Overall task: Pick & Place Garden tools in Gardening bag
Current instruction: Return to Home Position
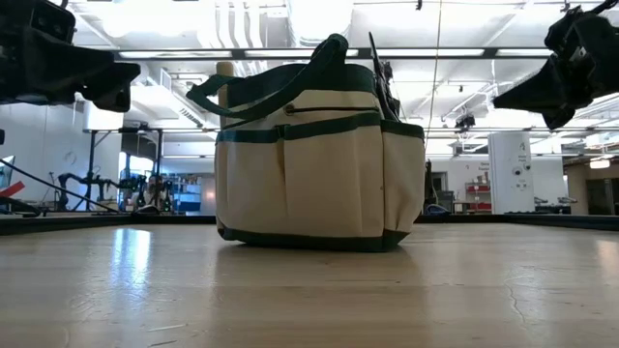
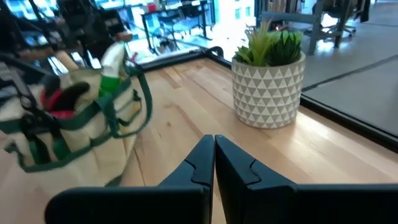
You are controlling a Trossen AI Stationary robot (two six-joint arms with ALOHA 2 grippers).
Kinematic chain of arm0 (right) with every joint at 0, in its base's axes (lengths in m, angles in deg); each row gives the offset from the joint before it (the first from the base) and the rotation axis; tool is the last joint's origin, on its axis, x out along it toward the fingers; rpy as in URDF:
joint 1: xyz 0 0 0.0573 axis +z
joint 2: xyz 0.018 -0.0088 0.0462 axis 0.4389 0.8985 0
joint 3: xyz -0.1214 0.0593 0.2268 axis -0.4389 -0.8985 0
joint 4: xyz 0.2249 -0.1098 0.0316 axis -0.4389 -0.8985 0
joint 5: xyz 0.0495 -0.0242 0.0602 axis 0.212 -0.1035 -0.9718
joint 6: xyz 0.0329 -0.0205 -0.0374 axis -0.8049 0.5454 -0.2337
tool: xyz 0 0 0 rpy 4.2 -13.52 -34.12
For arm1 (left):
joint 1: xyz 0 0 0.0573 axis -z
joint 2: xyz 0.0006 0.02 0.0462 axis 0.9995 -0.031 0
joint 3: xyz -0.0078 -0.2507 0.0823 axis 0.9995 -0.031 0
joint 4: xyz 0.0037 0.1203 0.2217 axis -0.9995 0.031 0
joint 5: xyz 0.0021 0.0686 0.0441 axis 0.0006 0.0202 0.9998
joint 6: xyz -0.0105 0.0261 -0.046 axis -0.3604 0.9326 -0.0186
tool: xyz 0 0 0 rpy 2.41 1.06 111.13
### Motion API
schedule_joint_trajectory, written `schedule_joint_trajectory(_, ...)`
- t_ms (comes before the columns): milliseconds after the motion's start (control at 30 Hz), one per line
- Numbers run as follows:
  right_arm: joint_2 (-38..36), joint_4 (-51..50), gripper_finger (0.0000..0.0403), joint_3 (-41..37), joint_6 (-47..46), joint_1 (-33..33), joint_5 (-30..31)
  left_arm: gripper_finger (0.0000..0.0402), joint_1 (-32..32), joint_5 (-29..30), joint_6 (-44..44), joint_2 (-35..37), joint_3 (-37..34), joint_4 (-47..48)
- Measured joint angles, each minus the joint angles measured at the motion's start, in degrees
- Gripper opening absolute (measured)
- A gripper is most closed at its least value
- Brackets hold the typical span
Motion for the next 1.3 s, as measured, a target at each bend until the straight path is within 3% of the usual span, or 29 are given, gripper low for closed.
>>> schedule_joint_trajectory(567,11.7,-0.1,0.0008,0.0,0.0,-1.5,0.0,0.0184,0.0,0.0,0.0,0.0,0.0,0.0)
schedule_joint_trajectory(1300,14.1,-0.1,0.0008,0.0,0.0,-1.5,0.0,0.0184,0.0,0.0,0.0,0.0,0.0,0.0)
